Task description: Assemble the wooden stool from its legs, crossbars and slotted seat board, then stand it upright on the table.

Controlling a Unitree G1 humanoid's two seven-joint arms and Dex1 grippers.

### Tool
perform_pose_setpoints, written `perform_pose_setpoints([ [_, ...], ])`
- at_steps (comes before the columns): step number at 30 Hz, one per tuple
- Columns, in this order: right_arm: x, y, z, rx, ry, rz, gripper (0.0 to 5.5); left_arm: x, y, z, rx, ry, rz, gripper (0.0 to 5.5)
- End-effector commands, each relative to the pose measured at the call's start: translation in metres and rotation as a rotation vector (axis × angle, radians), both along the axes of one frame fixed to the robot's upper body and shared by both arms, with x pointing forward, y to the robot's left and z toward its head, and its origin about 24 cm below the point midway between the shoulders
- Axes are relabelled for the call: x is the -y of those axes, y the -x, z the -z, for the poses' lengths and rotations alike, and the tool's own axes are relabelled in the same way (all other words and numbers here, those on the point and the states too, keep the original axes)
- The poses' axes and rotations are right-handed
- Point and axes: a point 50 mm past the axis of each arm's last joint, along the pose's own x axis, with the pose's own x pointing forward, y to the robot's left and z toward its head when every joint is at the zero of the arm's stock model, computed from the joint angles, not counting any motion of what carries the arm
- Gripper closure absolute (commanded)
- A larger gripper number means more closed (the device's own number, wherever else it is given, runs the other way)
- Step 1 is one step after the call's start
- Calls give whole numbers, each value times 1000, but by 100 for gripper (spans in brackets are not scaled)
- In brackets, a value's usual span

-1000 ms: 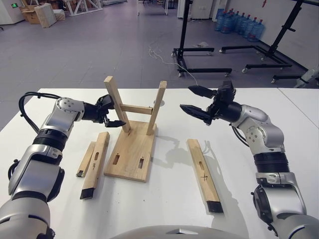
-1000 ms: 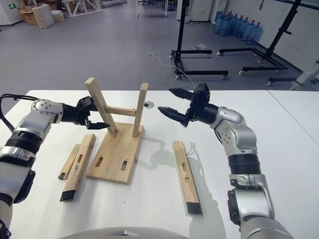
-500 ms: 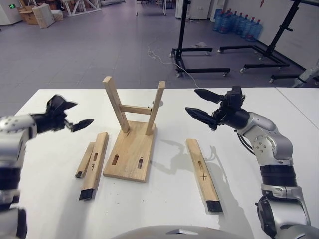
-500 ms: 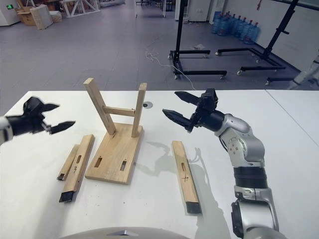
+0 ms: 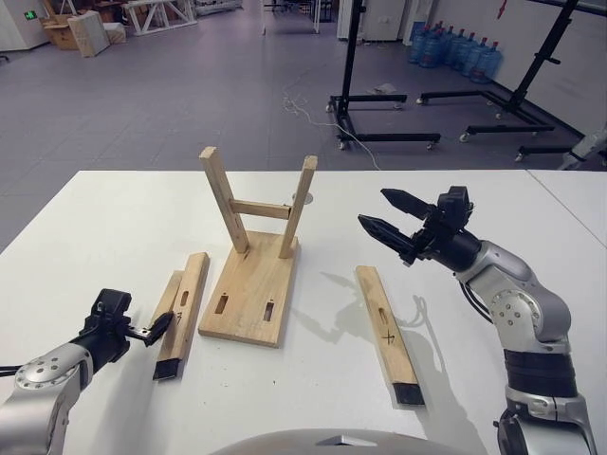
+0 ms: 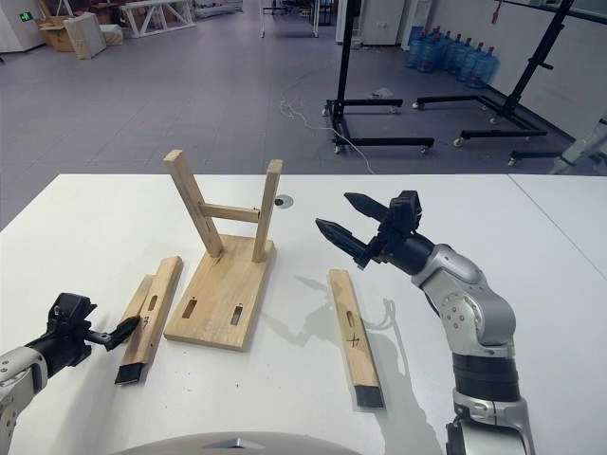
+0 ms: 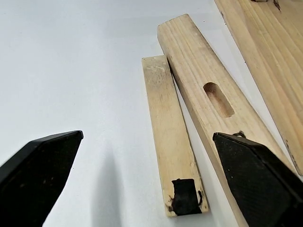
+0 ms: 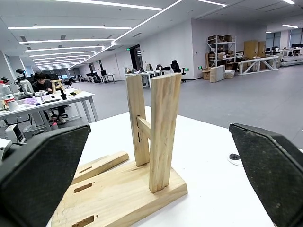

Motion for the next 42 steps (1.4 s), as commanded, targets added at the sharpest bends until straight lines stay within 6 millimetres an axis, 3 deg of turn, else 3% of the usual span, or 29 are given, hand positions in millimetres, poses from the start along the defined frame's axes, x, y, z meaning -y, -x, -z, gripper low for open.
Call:
perform_pose_setpoints([
  [1,-2,3,0,-11,-1,-1,10,-4,3,9,-58,-30,-39,46],
  [11,-4,3,5,-21,3,-5,10,-15,-13,-11,92,7,-117,46],
  [20,-3,0,4,-18,11,-6,10,-12,-10,7,0,-35,-101,46],
  [28,-5,0,5,-24,16,-14,10,-4,-11,11,-2,-52,-34,46],
  [39,-6,-1,6,-20,19,-9,10,-11,-7,20,-50,-52,-52,46],
  [42,-6,-2,6,-19,19,-2,10,-14,-4,27,-74,-63,-67,90],
])
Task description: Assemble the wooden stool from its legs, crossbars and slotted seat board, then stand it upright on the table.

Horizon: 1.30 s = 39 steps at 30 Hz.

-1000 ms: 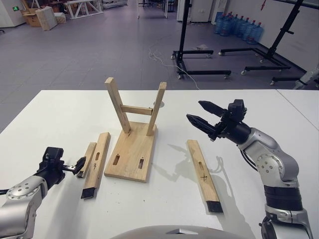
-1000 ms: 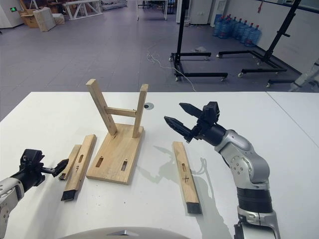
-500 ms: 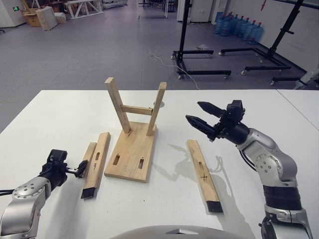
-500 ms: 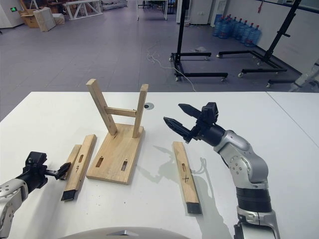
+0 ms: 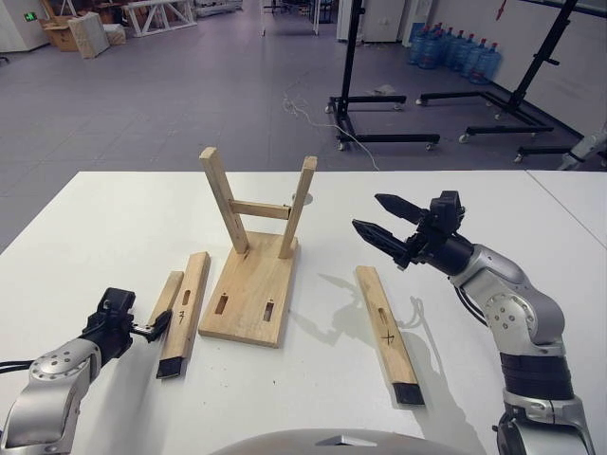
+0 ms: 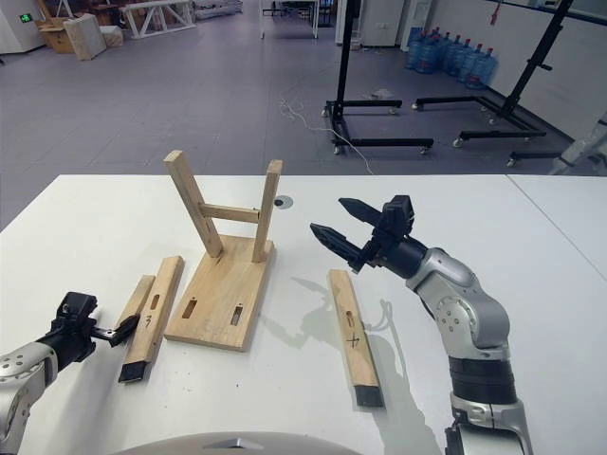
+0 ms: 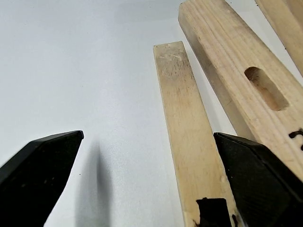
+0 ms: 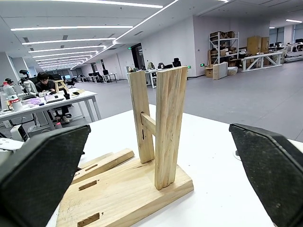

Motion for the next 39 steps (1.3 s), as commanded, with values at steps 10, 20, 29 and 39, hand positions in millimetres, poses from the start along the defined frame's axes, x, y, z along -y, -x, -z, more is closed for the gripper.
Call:
perform_pose_setpoints([
  [10,-1,-6,-4,21,10,9,10,-15,20,36,-137,-17,-23,221],
  [20,-1,-7,-3,23,7,14,10,-11,26,46,-141,15,14,365],
  [29,1,-5,-5,46,-12,26,10,-16,7,24,102,-79,43,420],
  [39,9,11,-16,57,-216,9,10,3,-40,-121,878,-355,44,422],
])
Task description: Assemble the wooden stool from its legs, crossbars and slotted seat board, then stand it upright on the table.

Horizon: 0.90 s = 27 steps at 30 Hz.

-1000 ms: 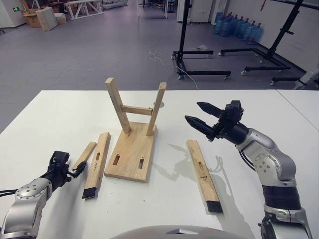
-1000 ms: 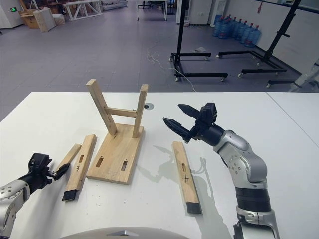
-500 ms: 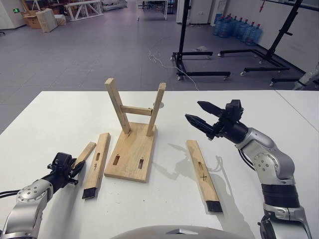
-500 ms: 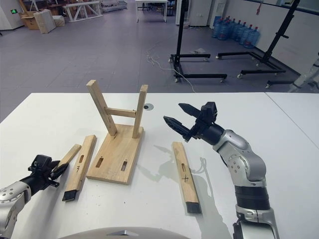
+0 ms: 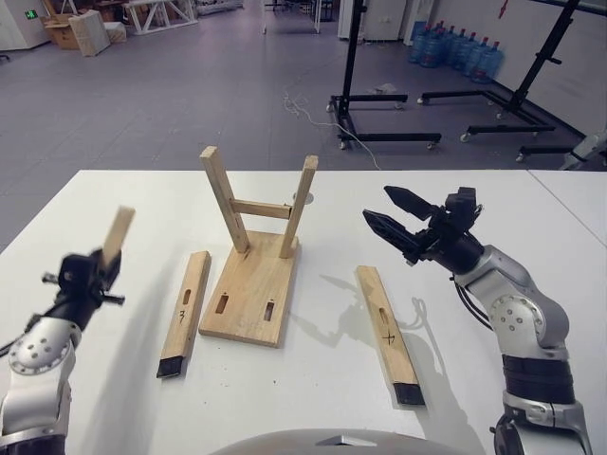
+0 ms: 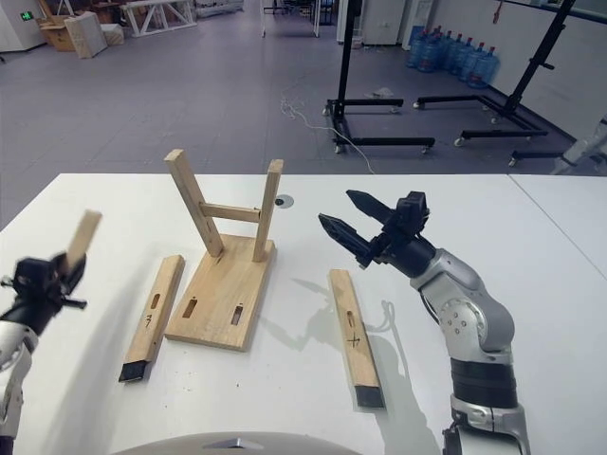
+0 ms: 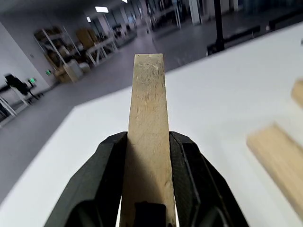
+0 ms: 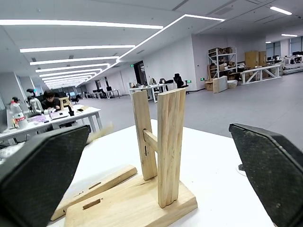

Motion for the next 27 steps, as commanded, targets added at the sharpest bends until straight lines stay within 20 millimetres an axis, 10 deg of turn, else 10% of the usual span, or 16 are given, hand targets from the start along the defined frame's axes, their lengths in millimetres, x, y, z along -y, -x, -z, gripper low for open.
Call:
perform_pose_setpoints([
  [1,0,7,-19,32,-142,-23,10,27,-9,-50,218,-151,83,422],
  [6,-34,17,-32,26,-240,-115,10,106,-11,-67,349,-203,549,422],
  [12,-92,-2,-36,-2,-271,-76,10,148,-28,-49,301,-132,765,422],
  [27,-132,-13,-41,-77,-423,-125,62,183,-38,-42,236,-169,947,422],
])
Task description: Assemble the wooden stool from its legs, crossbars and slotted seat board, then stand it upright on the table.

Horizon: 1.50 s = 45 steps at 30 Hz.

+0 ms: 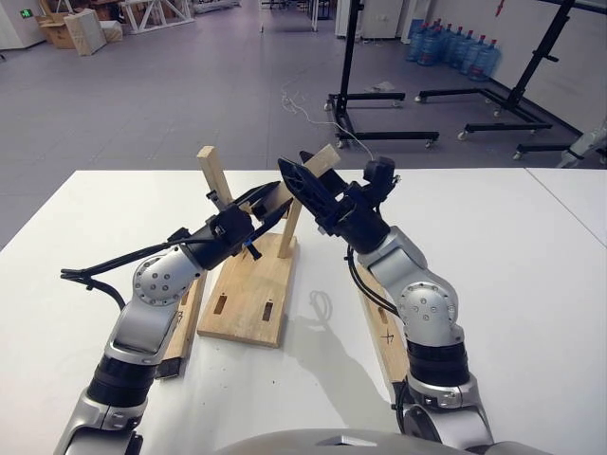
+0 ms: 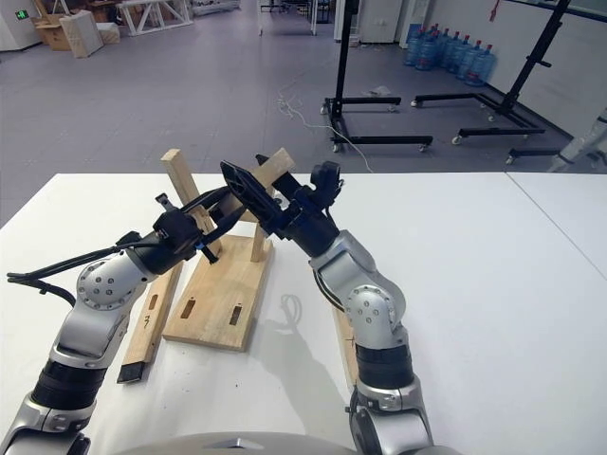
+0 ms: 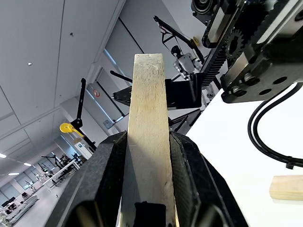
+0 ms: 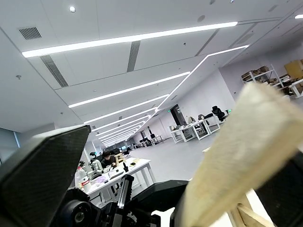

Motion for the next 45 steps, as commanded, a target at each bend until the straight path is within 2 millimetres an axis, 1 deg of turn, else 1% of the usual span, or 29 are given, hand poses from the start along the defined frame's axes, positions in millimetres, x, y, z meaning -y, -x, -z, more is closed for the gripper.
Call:
perform_pose_setpoints([
  [1,-1,-9,0,-46,-39,44,76,6,2,-4,16,-29,40,422],
  [3,-1,-8,0,-54,-47,44,109,6,1,-5,17,-23,34,422],
  [5,-1,-8,0,-57,-50,40,160,5,0,-5,17,-19,25,422],
  [9,1,-10,2,-64,-37,55,232,3,-2,-3,8,-14,6,422],
  [11,2,-9,2,-65,-35,53,280,2,-3,-2,2,-7,-2,422],
  [16,3,-8,2,-65,-42,44,357,2,0,-2,-8,7,-3,422],
  [24,4,-7,2,-73,-47,34,497,1,0,0,-25,12,-20,422],
  [26,4,-7,3,-76,-46,36,510,0,0,1,-31,14,-32,422],
  [32,4,-7,1,-69,-44,42,510,-3,-2,5,-62,28,-66,422],
  [34,4,-7,0,-66,-46,43,510,-5,-3,7,-86,41,-87,374],
  [37,8,-8,-3,-60,-53,59,510,-10,-6,8,-106,59,-134,334],
  [38,12,-9,-3,-58,-52,70,510,-12,-7,8,-109,65,-150,324],
  [39,18,-11,-3,-58,-44,93,510,-14,-7,8,-115,75,-168,302],
  [41,40,-14,-3,-85,-11,182,510,-22,-3,7,-129,96,-194,283],
  [42,49,-13,-4,-94,2,205,511,-26,-1,7,-135,109,-205,283],
  [43,59,-7,-4,-95,34,223,511,-29,2,7,-142,112,-217,283],
  [45,77,7,-2,-126,62,216,511,-39,5,16,-172,73,-295,283],
])
